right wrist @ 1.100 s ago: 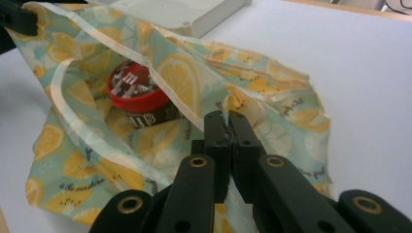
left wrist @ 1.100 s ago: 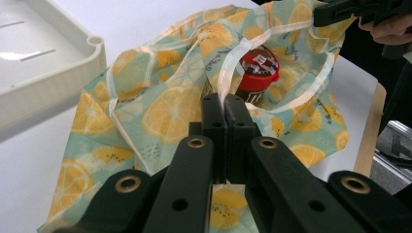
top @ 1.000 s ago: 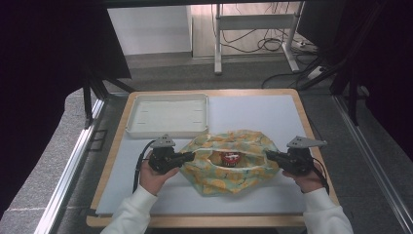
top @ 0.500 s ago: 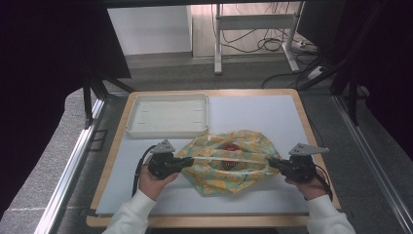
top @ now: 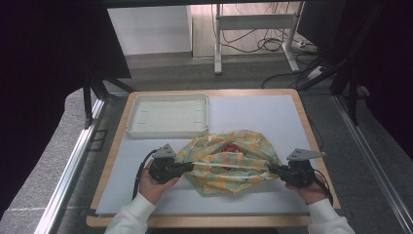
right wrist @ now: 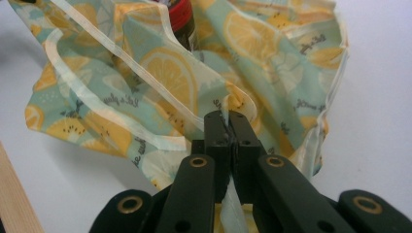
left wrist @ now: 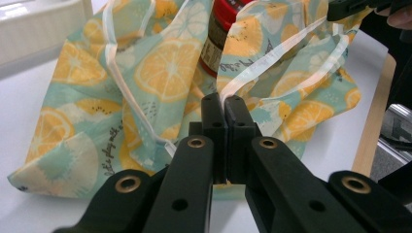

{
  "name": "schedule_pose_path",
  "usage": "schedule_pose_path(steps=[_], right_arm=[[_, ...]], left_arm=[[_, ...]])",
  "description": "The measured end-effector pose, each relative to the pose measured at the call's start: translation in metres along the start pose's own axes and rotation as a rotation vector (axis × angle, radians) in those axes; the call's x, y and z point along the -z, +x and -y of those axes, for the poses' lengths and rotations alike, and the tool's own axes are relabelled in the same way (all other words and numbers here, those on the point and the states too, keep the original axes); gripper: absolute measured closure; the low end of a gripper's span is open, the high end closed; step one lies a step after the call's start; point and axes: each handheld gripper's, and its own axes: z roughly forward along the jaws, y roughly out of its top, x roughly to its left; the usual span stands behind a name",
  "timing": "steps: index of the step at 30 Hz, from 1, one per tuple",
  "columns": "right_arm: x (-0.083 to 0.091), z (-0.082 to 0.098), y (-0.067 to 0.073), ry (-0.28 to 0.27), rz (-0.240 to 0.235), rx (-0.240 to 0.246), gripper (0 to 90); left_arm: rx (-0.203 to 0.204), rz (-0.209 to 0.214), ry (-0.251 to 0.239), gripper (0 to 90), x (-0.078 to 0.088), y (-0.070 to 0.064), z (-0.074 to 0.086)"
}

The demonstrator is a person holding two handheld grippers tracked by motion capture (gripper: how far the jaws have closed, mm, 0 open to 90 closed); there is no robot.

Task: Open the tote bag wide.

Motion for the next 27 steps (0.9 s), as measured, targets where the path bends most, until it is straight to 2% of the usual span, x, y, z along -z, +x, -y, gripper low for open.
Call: schedule_pose_path(steps=[15,19,23,27], right_arm=[[-0.011,0.014,0.006,0.105,0.003,0.029,87.3],[-0.012,0.016,0.006,0.123,-0.003,0.026,87.3],[-0.015,0.020,0.007,0.156,0.003,0.033,87.3],[-0.017,0.021,0.005,0.164,0.001,0.034,87.2]], left_arm=[[0.003,0.001,0.059,90.0,-0.008,0.000,0.016],[-0.004,-0.001,0.085,90.0,-0.011,0.000,0.020],[0.001,-0.002,0.115,90.0,-0.017,0.000,0.024],[0.009,-0.004,0.135,89.9,-0.021,0.002,0.026]])
